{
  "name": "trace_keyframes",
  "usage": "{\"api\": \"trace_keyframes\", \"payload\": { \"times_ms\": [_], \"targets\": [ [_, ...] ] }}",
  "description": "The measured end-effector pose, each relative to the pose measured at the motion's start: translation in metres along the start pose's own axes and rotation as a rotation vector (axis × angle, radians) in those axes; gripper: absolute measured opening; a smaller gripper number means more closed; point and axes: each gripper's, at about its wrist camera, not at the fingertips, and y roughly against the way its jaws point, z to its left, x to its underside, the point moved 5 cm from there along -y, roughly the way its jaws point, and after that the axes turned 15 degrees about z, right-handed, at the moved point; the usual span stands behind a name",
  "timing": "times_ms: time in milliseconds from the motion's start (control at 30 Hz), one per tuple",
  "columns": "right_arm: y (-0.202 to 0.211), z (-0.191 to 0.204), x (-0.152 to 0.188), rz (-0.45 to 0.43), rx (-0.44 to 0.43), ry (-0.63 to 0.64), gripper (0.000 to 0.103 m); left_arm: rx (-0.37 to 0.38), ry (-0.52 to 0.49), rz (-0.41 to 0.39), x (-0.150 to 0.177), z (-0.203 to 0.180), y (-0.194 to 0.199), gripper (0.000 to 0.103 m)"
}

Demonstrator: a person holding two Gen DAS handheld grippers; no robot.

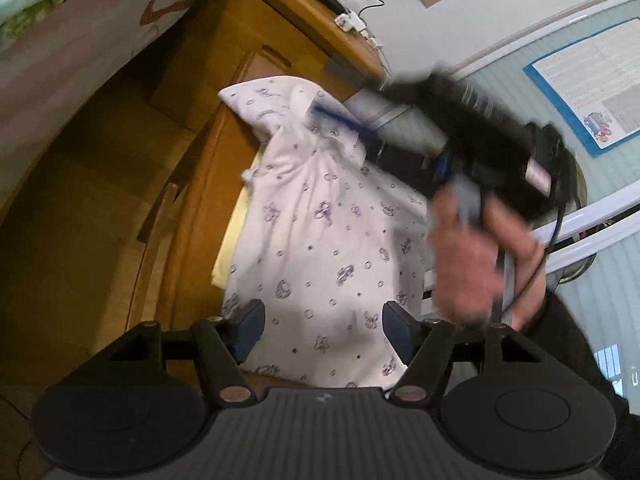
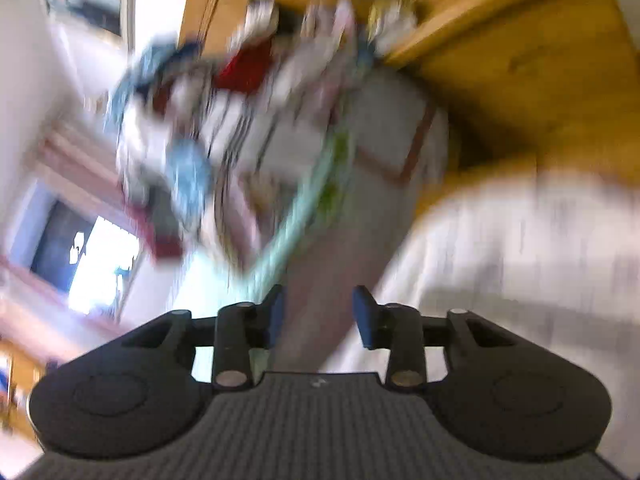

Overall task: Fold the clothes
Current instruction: 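Smooth the nightgown flat on the chair seat with both open grippers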

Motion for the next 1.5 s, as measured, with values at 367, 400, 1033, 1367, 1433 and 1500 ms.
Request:
{"api": "trace_keyframes", "payload": {
  "times_ms": [367, 400, 1033, 1367, 1433, 1500],
  "targets": [
    [-0.001, 0.016, 0.015, -0.034, -0.053, -0.003, 0.039, -0.017, -0.009, -0.024, 0.027, -0.013, 0.017, 0.075],
    [0.001, 0.014, 0.021, -0.033, -0.055, -0.010, 0.040, -0.014, 0.007, -0.023, 0.029, -0.010, 0.017, 0.075],
    [0.093, 0.026, 0.078, -0.096, 0.463, 0.020, 0.058, -0.347, -0.014, -0.044, -0.014, -0.052, 0.014, 0.089],
    [0.127, 0.062, 0.075, -0.100, 0.866, 0.078, 0.077, -0.763, -0.169, -0.018, -0.045, -0.134, 0.003, 0.102],
    [0.132, 0.062, 0.082, -0.100, 0.870, 0.067, 0.077, -0.774, -0.164, -0.017, -0.039, -0.136, 0.004, 0.102],
    [0.128, 0.062, 0.088, -0.090, 0.872, 0.061, 0.077, -0.791, -0.154, -0.011, -0.032, -0.135, 0.003, 0.102]
  ]
}}
